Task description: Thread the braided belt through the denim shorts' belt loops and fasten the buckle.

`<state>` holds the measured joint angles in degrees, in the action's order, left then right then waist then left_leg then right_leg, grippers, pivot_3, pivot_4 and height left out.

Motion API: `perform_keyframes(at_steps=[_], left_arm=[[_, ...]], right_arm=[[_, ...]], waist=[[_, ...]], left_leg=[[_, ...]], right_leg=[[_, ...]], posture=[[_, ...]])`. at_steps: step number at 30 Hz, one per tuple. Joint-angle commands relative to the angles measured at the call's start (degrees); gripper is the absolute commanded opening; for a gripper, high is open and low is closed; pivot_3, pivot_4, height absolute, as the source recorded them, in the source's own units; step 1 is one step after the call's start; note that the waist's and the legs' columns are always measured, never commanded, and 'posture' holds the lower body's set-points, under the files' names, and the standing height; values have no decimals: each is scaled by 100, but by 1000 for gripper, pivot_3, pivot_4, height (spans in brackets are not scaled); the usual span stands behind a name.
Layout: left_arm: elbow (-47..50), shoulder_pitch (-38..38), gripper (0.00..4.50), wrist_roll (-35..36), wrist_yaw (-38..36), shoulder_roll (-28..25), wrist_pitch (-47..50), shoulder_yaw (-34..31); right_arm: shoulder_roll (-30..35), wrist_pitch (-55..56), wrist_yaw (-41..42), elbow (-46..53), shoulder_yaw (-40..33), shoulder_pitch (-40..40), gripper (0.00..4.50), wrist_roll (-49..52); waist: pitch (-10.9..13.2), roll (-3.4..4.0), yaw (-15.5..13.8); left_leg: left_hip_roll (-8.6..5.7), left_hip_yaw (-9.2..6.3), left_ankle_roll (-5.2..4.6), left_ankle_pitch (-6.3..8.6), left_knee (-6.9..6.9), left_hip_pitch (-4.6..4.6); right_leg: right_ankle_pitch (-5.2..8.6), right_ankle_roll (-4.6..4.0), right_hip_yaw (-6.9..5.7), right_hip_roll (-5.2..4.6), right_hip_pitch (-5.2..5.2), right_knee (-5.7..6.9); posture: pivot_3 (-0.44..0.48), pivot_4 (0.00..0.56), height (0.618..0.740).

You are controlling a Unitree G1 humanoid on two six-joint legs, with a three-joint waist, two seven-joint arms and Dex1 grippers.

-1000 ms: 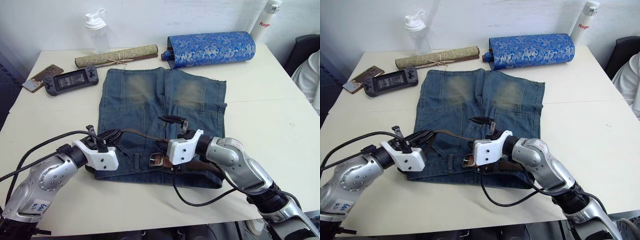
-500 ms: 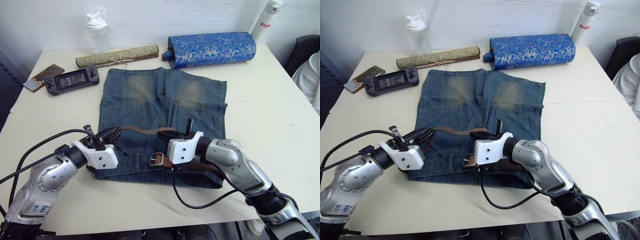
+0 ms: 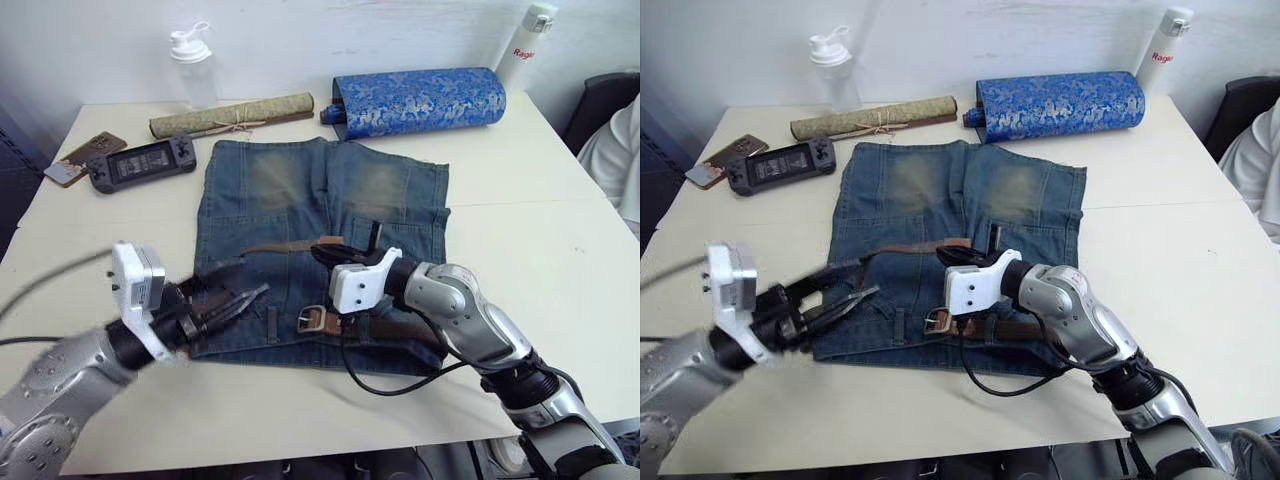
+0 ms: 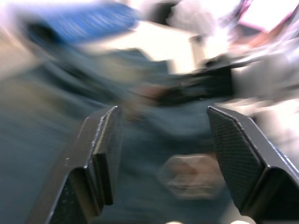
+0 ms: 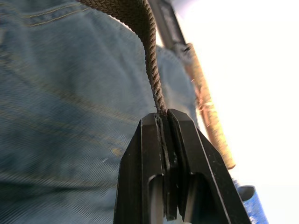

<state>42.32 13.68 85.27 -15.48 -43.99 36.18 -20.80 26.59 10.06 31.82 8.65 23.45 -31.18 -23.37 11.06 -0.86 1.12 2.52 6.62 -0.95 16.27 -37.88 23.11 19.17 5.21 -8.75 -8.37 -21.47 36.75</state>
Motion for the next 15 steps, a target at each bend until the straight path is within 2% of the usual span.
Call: perform_keyframes(at_steps=[1, 3, 5, 7, 9, 12, 15], left_arm=[[-192, -61, 3153, 1328, 1281, 286, -138, 343], [-350, -203, 3153, 1629, 1855, 457, -224, 556], [-560, -632, 3153, 2357, 2709, 929, -615, 876], [-775, -987, 3153, 2734, 3350, 1320, -862, 1084], [-861, -1204, 3153, 2773, 3661, 1746, -1021, 1153], [-776, -1408, 3153, 2773, 3788, 2035, -1073, 1206], [-682, -1525, 3153, 2773, 4286, 2405, -1238, 1239]], right_arm=[[-104, 473, -355, 75, -81, -68, 0, -146], [-123, 672, -464, 40, -76, -57, 0, -217], [-138, 904, -618, 12, -76, -19, 0, -301], [-157, 1039, -709, -22, -61, 4, 0, -383], [-182, 1062, -711, -55, -39, 20, 0, -436], [-176, 1049, -671, -51, -42, 60, 0, -490], [-191, 1061, -673, -57, -91, 92, 0, -483]], waist=[[0, 7, -25], [0, 8, -54], [-1, 5, -96], [-2, 2, -118], [-8, -8, -110], [-9, -10, -101], [-9, -10, -101]], left_leg=[[-2, -2, 0, 0, -2, 1], [-17, -2, -3, 0, -7, 0], [-19, -3, -4, -1, -14, 1], [-27, -7, -8, -3, -18, 2], [-29, -10, -9, -3, -21, 3], [-36, -8, -11, -5, -18, 4], [-32, -8, -11, -5, -17, 4]], right_leg=[[0, 0, -1, 1, 1, 0], [1, 2, 2, -4, 4, 0], [3, 4, 4, -1, 3, 4], [3, 5, 7, -5, 4, 7], [3, 6, 15, -3, 6, 7], [4, 8, 17, 18, 6, 15], [3, 8, 20, 35, 8, 13]], posture=[[0, 150, 717], [0, 150, 717], [0, 150, 717], [0, 150, 717], [0, 150, 717], [0, 150, 717], [0, 150, 717]])
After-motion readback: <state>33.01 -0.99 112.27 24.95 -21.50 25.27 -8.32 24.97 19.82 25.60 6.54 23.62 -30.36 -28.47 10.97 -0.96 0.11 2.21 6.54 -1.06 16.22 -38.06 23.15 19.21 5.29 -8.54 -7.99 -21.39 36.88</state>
